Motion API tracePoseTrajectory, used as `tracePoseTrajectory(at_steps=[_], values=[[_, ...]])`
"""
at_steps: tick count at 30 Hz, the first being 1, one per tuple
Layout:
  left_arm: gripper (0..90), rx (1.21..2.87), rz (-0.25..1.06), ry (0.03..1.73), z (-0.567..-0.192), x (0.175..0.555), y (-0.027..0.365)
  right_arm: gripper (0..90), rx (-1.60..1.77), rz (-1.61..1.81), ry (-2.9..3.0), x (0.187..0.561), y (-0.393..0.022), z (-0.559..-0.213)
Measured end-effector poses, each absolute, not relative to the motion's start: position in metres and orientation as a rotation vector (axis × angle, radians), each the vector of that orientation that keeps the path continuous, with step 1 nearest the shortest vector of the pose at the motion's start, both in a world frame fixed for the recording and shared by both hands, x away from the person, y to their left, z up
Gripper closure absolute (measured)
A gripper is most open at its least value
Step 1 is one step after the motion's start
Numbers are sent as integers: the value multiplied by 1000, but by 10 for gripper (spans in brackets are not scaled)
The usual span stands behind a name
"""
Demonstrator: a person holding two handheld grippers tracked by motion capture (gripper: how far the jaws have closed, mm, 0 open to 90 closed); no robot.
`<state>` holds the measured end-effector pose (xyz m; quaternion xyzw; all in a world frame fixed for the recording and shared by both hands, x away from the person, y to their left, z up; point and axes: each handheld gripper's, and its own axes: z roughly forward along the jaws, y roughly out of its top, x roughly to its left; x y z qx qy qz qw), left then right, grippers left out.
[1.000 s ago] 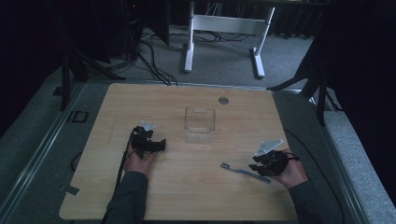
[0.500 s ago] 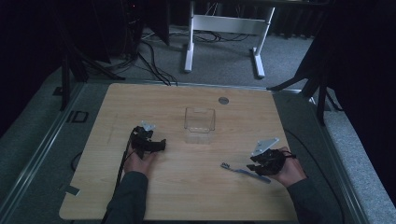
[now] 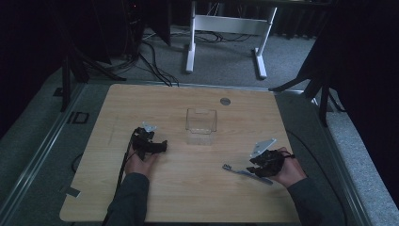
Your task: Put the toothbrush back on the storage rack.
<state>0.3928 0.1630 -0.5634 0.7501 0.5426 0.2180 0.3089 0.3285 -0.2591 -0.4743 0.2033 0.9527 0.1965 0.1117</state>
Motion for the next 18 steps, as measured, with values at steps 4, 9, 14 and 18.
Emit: tracePoseTrajectory(at_steps=[4, 9, 14, 18], values=[[83, 1983, 576, 1434, -563, 393, 163, 617, 577, 552, 2817, 328, -255, -475], [83, 1983, 576, 1434, -563, 393, 163, 618, 564, 514, 2833, 329, -252, -477], [83, 1983, 576, 1434, -563, 393, 163, 627, 531, 479, 2843, 329, -248, -478], [83, 1982, 576, 1434, -563, 393, 163, 641, 523, 455, 2855, 330, -244, -479]])
